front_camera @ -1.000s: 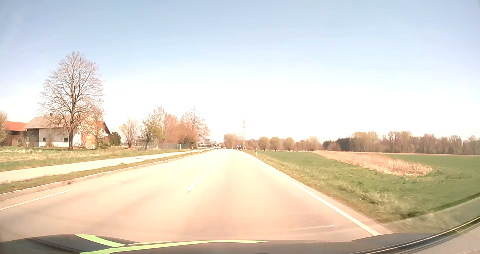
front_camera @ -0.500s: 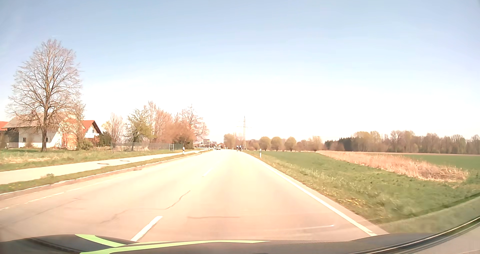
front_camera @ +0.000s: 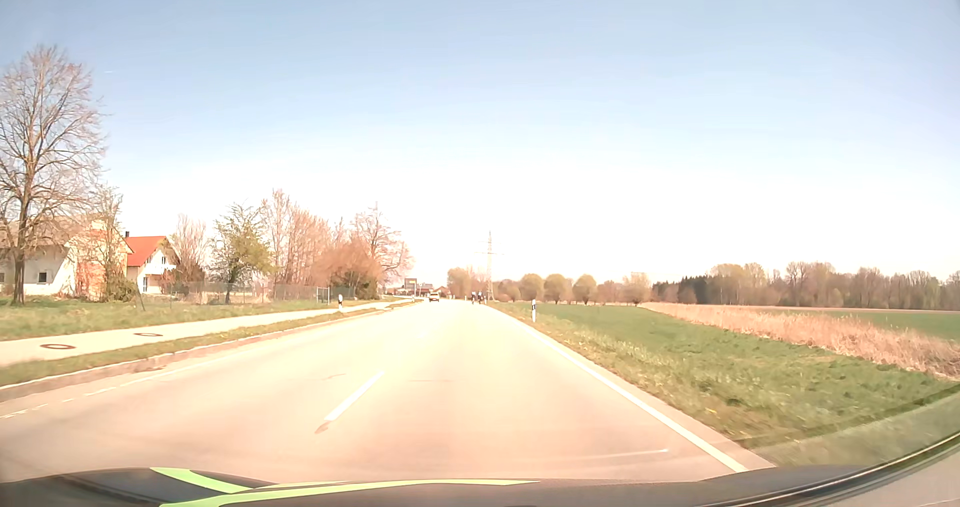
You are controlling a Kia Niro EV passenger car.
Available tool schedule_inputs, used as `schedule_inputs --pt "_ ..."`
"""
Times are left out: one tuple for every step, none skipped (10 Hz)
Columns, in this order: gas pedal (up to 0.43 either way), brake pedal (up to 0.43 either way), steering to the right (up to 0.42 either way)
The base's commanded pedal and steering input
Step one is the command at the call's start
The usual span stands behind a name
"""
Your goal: Follow the waypoints while adhering to traffic rules and regulations
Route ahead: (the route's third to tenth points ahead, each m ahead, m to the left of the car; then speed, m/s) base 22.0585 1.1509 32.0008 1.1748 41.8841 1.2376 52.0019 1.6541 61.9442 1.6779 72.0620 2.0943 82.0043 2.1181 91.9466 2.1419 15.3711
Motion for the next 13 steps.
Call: schedule_inputs --pt "0.197 0.0 0.0" --pt "0.197 0.0 0.0" --pt "0.197 0.0 -0.001" --pt "0.197 0.0 -0.001" --pt "0.197 0.0 -0.001" --pt "0.197 0.0 -0.001" --pt "0.197 0.0 -0.001" --pt "0.197 0.0 -0.001" --pt "0.197 0.0 -0.001" --pt "0.189 0.0 -0.001" --pt "0.189 0.0 -0.001" --pt "0.189 0.0 -0.001" --pt "0.177 0.0 -0.001"
